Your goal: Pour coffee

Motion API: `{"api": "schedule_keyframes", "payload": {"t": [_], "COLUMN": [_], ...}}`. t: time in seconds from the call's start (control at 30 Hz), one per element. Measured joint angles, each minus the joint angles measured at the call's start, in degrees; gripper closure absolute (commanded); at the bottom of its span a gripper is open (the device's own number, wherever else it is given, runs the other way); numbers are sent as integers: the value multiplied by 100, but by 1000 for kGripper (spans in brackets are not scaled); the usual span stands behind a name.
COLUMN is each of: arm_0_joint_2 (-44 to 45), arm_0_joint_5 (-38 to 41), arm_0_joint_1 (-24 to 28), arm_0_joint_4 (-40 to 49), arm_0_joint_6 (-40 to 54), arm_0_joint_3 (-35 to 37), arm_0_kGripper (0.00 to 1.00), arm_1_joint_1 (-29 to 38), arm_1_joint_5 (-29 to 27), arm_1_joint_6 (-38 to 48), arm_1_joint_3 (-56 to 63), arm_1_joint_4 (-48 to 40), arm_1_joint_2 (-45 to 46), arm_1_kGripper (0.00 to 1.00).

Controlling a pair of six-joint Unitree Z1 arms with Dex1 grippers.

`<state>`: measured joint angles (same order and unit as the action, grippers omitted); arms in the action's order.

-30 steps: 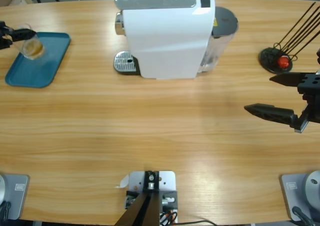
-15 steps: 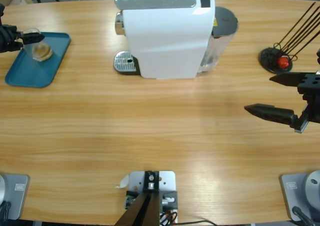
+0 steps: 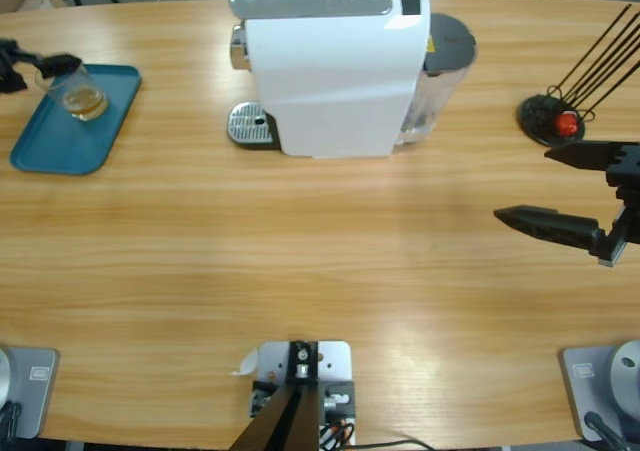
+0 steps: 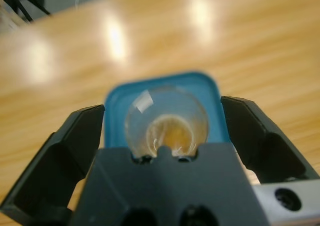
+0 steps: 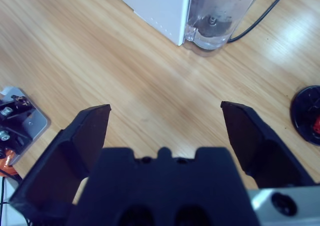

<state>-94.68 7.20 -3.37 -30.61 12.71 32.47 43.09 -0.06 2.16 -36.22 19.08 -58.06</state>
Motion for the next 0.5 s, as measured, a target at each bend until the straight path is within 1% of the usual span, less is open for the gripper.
{"api": "schedule_keyframes", "payload": {"t": [0.13, 0.2, 0.3, 0.37, 0.4, 0.47, 0.5], "arm_0_joint_2": [747, 1259, 2250, 2838, 3088, 3338, 3362], "arm_0_joint_5": [0, -1, -213, -299, -310, -247, -24], "arm_0_joint_1": [-33, -199, -788, -1332, -1632, -2129, -2303], "arm_0_joint_4": [62, 648, 2158, 2986, 3300, 3627, 3696], "arm_0_joint_6": [-82, -119, -232, -374, -467, -658, -765], "arm_0_joint_3": [3, 33, 156, 337, 423, 533, 560], "arm_0_kGripper": [0, 0, 0, 0, 0, 0, 0], "arm_1_joint_1": [0, 0, 0, 0, 0, 0, 0], "arm_1_joint_5": [0, 0, 0, -16, -40, -89, -117], "arm_1_joint_6": [0, 0, 0, 0, 0, 0, 0], "arm_1_joint_3": [0, 0, 0, 0, 0, -1, -1], "arm_1_joint_4": [0, 1, 2, 7, 8, 14, 14], "arm_1_joint_2": [215, 282, 313, 312, 312, 309, 309], "arm_1_kGripper": [0, 0, 0, 0, 0, 0, 0]}}
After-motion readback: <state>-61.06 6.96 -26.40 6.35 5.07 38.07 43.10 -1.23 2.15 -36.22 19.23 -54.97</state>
